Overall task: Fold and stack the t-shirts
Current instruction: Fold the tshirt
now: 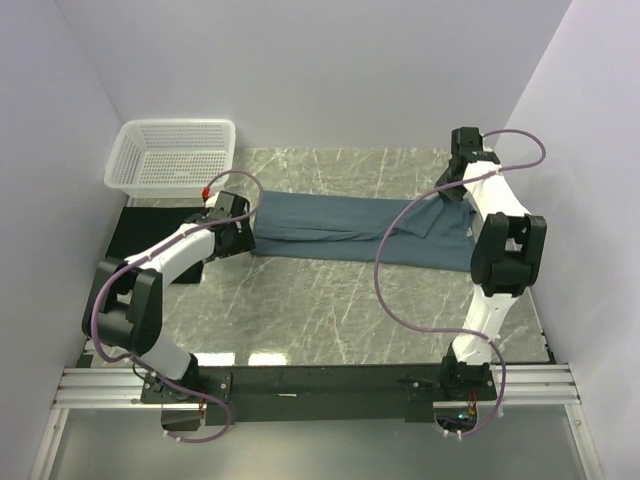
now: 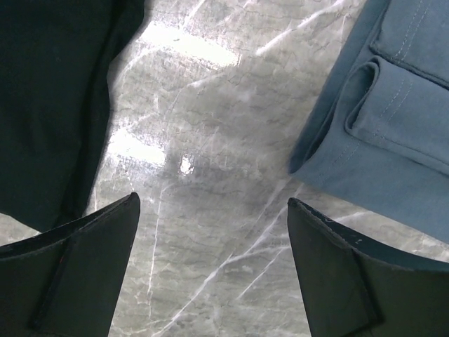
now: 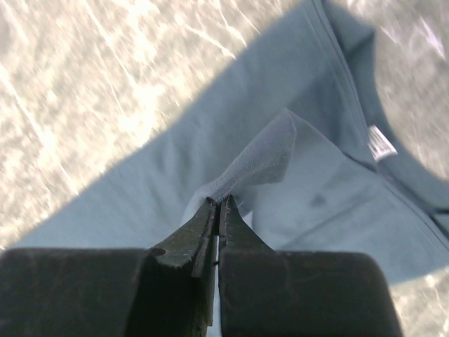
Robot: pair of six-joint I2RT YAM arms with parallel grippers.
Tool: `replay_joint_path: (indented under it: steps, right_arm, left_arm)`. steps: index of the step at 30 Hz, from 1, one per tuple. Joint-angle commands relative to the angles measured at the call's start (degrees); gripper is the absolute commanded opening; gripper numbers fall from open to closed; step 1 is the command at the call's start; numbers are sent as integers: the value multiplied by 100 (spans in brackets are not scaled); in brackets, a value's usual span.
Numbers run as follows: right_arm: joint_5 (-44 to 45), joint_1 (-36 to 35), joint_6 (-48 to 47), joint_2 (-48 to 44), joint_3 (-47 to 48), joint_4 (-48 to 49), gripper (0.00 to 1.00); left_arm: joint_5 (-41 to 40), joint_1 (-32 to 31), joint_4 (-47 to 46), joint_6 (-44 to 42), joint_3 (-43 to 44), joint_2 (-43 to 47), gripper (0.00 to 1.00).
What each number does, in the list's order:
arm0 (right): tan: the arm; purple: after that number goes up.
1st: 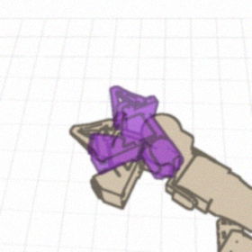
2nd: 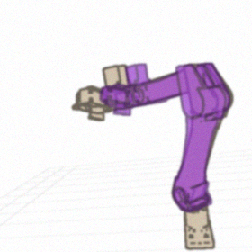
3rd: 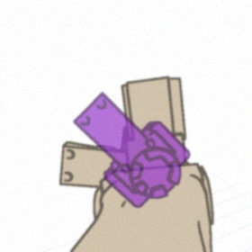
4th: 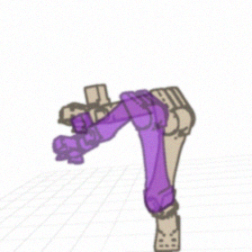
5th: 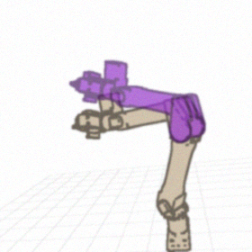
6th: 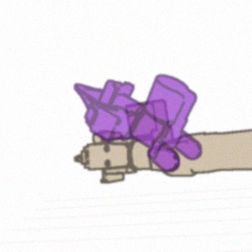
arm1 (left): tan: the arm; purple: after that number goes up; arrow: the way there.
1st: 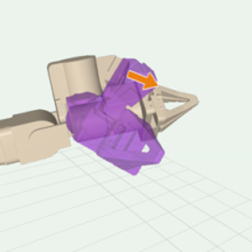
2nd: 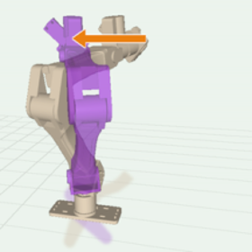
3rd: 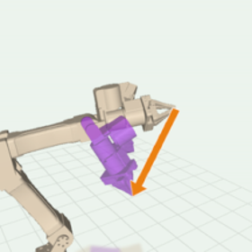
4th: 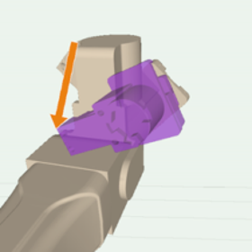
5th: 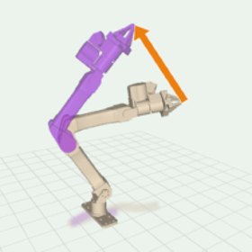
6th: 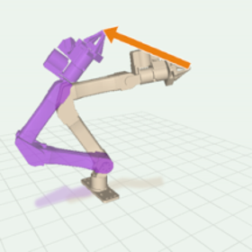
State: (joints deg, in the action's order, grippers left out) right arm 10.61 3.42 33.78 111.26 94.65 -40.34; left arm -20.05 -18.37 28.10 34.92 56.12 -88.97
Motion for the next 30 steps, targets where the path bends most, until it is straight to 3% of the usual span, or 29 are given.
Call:
replay_joint_path:
  steps: [1,10,15,18,26,30]
  right_arm:
    - [55,132,14,210,606,-1,0]
    - [-208,580,401,809,941,26,1]
    - [-507,651,279,871,959,26,33]
    - [-577,599,7,529,722,201,42]
    - [-1051,1,-416,-1184,-1078,1053,43]
    - [-1394,-245,-320,-1800,-1984,1335,43]
  left_arm:
    - [-148,-70,-85,-20,-57,-6,91]
    - [-16,-123,-50,59,-75,-129,89]
    - [177,-132,73,121,92,-173,87]
    - [423,-140,161,147,329,-95,85]
    - [959,-780,451,191,1331,-357,79]
    - [1030,-1072,145,454,1507,-682,57]
